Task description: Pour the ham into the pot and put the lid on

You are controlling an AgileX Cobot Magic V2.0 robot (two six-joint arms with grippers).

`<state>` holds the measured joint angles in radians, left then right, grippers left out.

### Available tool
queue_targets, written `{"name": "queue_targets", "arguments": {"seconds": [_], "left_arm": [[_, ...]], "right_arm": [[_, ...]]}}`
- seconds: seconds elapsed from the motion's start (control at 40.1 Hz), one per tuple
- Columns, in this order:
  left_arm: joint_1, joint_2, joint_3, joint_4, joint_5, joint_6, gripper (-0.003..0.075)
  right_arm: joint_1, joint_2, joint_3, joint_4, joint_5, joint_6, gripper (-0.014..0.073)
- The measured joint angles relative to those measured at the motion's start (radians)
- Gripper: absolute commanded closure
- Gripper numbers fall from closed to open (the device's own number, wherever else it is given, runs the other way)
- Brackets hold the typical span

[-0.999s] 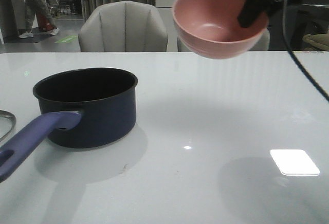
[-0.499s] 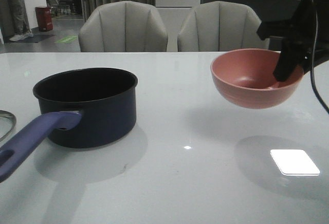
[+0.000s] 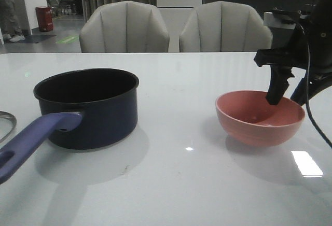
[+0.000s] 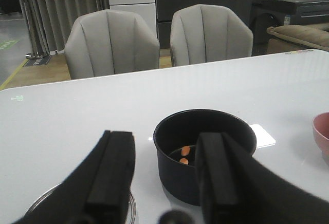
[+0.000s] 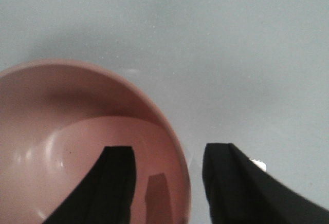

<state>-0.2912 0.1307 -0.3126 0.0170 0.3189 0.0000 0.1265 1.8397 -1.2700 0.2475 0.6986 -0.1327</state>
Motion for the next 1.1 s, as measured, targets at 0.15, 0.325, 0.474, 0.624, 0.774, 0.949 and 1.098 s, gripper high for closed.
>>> {"name": "queue_targets", "arguments": {"seconds": [0.15,0.325,0.474,0.624,0.774,0.949,1.098], "left_arm": [[0.000,0.000,0.000,0.000,0.000,0.000,0.0389],[0.000,0.000,0.000,0.000,0.000,0.000,0.0389],[0.000,0.000,0.000,0.000,0.000,0.000,0.0389],[0.000,0.000,0.000,0.000,0.000,0.000,0.0389],[0.000,0.000,0.000,0.000,0.000,0.000,0.0389],[0.000,0.000,0.000,0.000,0.000,0.000,0.0389],[0.000,0.000,0.000,0.000,0.000,0.000,0.0389]], "right_arm": [[0.000,0.000,-0.081,-0.018,0.093,0.000,0.0151],[0.000,-0.076,-0.121,-0.048,0.165,-0.005,0.0151],[0.000,-0.240,-0.042,-0.052,0.085,-0.015,0.0151],[0.000,-0.437,0.094,-0.052,-0.028,-0.017,0.0151],[0.012,-0.635,0.226,-0.052,-0.107,-0.025,0.0151],[0.074,-0.856,0.391,-0.052,-0.223,-0.028,0.0151],[0.133,-1.031,0.547,-0.052,-0.335,-0.032,0.0151]]}}
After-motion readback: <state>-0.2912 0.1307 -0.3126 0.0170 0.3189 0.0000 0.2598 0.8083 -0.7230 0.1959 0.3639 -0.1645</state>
